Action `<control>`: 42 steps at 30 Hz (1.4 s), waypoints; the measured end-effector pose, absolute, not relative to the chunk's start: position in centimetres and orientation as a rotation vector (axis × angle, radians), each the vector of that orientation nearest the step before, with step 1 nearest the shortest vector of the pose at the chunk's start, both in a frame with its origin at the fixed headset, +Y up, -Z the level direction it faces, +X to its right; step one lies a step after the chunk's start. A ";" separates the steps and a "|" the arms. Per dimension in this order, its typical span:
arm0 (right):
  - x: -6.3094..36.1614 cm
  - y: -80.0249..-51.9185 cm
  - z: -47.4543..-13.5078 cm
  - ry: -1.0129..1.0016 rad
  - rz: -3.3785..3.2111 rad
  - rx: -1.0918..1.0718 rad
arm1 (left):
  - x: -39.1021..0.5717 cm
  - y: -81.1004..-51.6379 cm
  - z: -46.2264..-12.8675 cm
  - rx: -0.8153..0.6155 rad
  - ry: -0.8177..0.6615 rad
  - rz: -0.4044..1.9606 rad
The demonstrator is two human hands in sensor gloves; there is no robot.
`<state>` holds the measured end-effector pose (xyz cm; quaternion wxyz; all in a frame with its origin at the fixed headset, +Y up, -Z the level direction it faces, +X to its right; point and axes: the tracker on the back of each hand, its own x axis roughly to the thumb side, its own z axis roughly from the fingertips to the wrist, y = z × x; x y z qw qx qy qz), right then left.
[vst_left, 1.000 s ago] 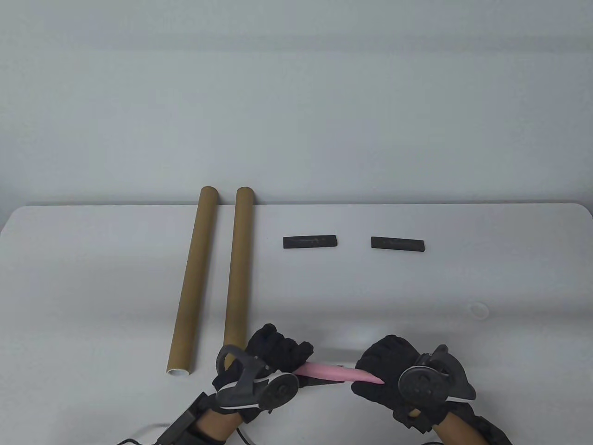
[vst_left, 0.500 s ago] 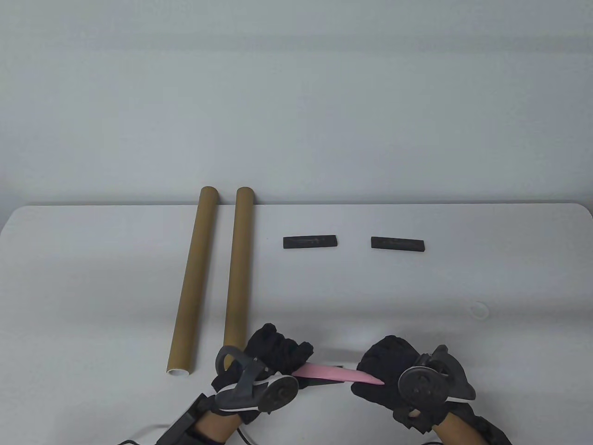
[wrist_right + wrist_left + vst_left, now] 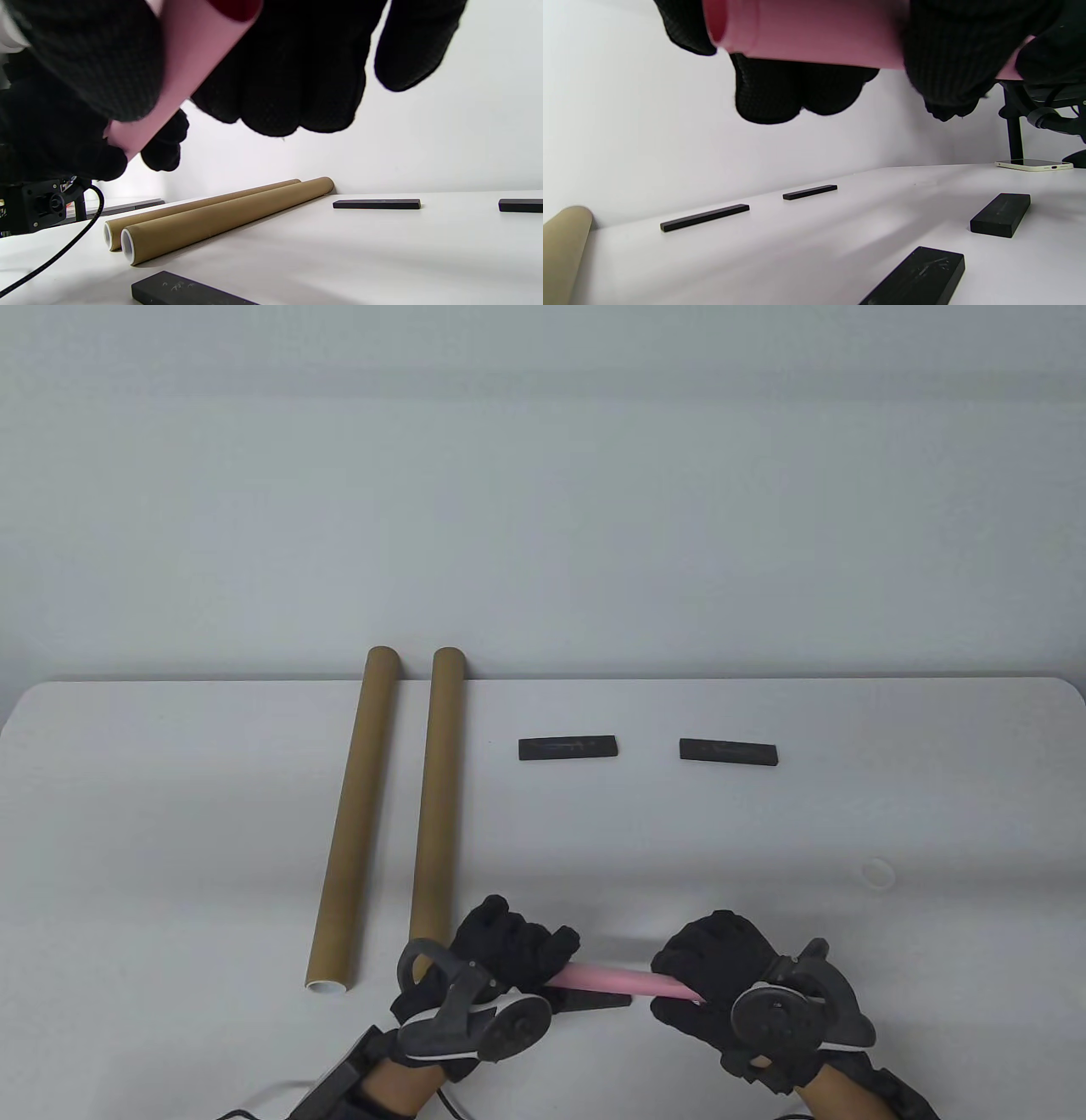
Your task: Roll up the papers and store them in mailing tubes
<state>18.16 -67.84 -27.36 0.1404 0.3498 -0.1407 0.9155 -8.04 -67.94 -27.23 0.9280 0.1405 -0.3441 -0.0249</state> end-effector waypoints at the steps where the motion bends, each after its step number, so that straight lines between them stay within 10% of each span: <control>1: 18.2 -67.8 -27.3 -0.416 2.642 1.008 | -8.0 -67.9 -27.2 0.291 -0.705 -0.051; 16: 19.8 -66.6 -27.2 -0.606 2.467 0.767 | -9.4 -68.2 -29.0 0.102 -0.614 0.223; 30: 18.2 -68.9 -28.6 0.036 1.706 0.757 | -8.6 -68.8 -28.3 -0.003 -0.770 0.382; 37: 22.1 -65.6 -27.8 -0.482 2.093 0.643 | -10.9 -67.9 -29.8 0.102 -0.572 0.276; 42: 22.1 -65.9 -28.1 -0.443 2.297 0.610 | -12.5 -67.7 -30.9 0.121 -0.407 0.220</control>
